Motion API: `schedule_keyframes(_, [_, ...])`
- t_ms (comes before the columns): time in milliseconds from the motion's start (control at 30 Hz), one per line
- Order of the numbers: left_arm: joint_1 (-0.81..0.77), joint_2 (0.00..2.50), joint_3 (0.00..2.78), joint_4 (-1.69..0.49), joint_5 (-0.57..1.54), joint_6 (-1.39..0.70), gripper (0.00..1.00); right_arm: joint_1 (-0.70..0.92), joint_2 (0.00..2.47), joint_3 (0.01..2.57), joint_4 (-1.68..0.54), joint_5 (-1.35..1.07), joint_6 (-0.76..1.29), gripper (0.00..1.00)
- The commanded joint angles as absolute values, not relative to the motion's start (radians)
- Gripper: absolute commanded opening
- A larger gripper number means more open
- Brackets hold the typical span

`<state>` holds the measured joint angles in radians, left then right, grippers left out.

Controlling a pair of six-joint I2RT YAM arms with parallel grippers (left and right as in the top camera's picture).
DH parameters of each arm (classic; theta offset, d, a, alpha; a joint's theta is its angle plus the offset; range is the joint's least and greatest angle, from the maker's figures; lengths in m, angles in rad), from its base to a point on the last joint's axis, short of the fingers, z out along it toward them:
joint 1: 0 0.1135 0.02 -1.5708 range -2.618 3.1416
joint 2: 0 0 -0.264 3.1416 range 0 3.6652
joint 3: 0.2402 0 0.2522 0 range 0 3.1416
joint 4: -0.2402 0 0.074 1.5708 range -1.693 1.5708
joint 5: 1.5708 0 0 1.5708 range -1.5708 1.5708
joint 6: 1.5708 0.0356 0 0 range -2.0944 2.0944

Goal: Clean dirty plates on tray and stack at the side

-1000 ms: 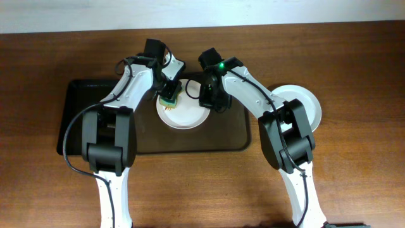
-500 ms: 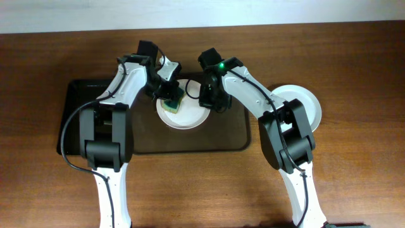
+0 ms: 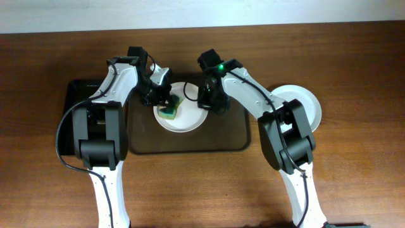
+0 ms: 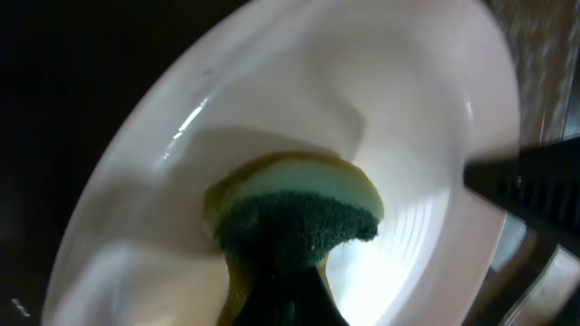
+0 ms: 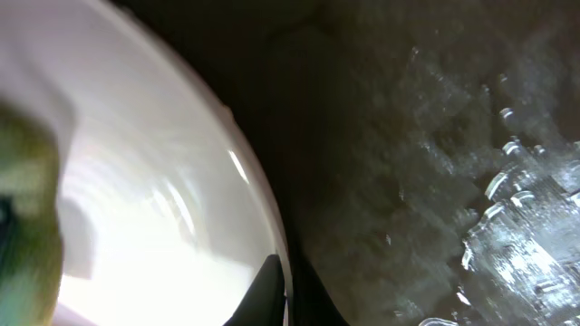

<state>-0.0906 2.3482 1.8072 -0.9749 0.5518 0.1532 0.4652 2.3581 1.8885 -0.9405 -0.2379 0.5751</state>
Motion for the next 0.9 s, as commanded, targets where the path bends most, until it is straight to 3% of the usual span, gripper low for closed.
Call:
schedule_keyframes(0, [-0.098,2.428,1.769,-0.9,0.475,0.142,0.01,0.45,2.4,1.804,-0.903,-0.34,0.588,0.04])
schedule_keyframes(233, [-0.098,2.428,1.769,-0.912,0.476,0.143,0.01,0.398,2.4,1.703,-0.795,-0.515,0.587,0.04])
schedule_keyframes(500, [-0.062,2.428,1.951,-1.023,0.486,0.143,0.01,0.398,2.4,1.702,-0.794,-0.52,0.58,0.04])
schedule_keyframes(633, [-0.065,2.429,1.946,-1.02,0.452,0.15,0.01,0.399,2.4,1.702,-0.795,-0.52,0.579,0.04])
schedule_keyframes(867, [-0.084,2.429,1.945,-1.195,0.445,0.15,0.01,0.398,2.4,1.702,-0.794,-0.52,0.576,0.04])
